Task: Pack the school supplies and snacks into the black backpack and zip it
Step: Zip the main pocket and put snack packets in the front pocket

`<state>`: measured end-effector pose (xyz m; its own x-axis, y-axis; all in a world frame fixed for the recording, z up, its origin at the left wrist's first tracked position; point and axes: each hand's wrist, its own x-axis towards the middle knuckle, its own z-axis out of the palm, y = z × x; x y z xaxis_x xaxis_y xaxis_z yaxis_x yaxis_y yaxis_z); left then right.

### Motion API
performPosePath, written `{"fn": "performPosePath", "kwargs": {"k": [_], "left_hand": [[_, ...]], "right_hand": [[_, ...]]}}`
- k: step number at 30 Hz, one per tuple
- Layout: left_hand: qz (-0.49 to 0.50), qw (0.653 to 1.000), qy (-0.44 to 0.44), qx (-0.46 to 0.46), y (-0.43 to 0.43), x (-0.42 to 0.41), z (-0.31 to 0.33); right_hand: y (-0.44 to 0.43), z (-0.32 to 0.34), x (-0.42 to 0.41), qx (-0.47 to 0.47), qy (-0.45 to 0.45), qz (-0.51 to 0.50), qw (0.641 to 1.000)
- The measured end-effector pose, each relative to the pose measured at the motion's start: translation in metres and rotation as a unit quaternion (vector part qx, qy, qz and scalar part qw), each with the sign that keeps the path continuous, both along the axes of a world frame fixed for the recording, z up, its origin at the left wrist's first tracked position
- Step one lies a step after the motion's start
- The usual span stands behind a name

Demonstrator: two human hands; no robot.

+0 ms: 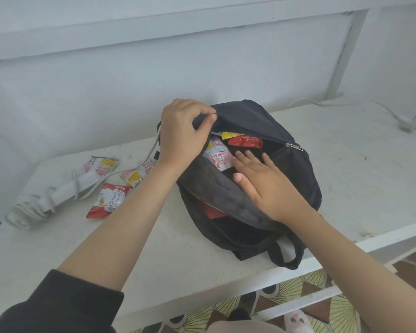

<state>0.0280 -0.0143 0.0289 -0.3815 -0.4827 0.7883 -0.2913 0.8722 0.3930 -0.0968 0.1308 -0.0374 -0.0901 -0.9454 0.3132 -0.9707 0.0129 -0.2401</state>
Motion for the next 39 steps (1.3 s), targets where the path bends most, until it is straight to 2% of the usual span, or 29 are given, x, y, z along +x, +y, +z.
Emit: {"fn": "performPosePath", "kwargs": {"k": [4, 8, 12, 15, 18, 21, 23, 25, 27, 35, 39], "left_hand": [[-0.010, 1.000, -0.010, 0.000, 0.003, 0.006, -0.004], [-0.038, 0.999, -0.009, 0.031, 0.016, 0.030, -0.015], [0.053, 0.996, -0.002, 0.071, 0.018, 0.072, -0.038], [0.147, 0.979, -0.025, 0.136, 0.012, 0.112, -0.060], [0.234, 0.953, -0.068, 0.180, 0.004, 0.151, -0.084], [0.327, 0.904, -0.120, 0.249, 0.000, 0.179, -0.107], [0.347, 0.884, -0.123, 0.287, 0.001, 0.189, -0.117], [0.344, 0.888, -0.114, 0.283, 0.001, 0.193, -0.121], [0.333, 0.896, -0.109, 0.274, 0.001, 0.194, -0.121], [0.335, 0.906, -0.071, 0.248, 0.004, 0.201, -0.127], [0.336, 0.903, -0.065, 0.259, 0.009, 0.210, -0.126]], "right_hand": [[0.015, 0.017, 0.007, -0.035, -0.095, 0.027, 0.995], [0.016, 0.038, 0.019, -0.113, -0.094, 0.053, 0.988], [-0.006, 0.061, 0.043, -0.210, -0.055, 0.123, 0.968], [-0.038, 0.072, 0.066, -0.210, -0.006, 0.144, 0.967], [-0.076, 0.079, 0.093, -0.147, 0.053, 0.159, 0.975], [-0.119, 0.078, 0.119, -0.017, 0.140, 0.173, 0.975], [-0.142, 0.073, 0.137, 0.099, 0.196, 0.156, 0.963], [-0.161, 0.061, 0.151, 0.185, 0.223, 0.128, 0.948], [-0.174, 0.048, 0.160, 0.227, 0.229, 0.105, 0.941], [-0.192, 0.004, 0.167, 0.302, 0.225, 0.076, 0.923], [-0.187, -0.003, 0.164, 0.324, 0.156, 0.095, 0.928]]}}
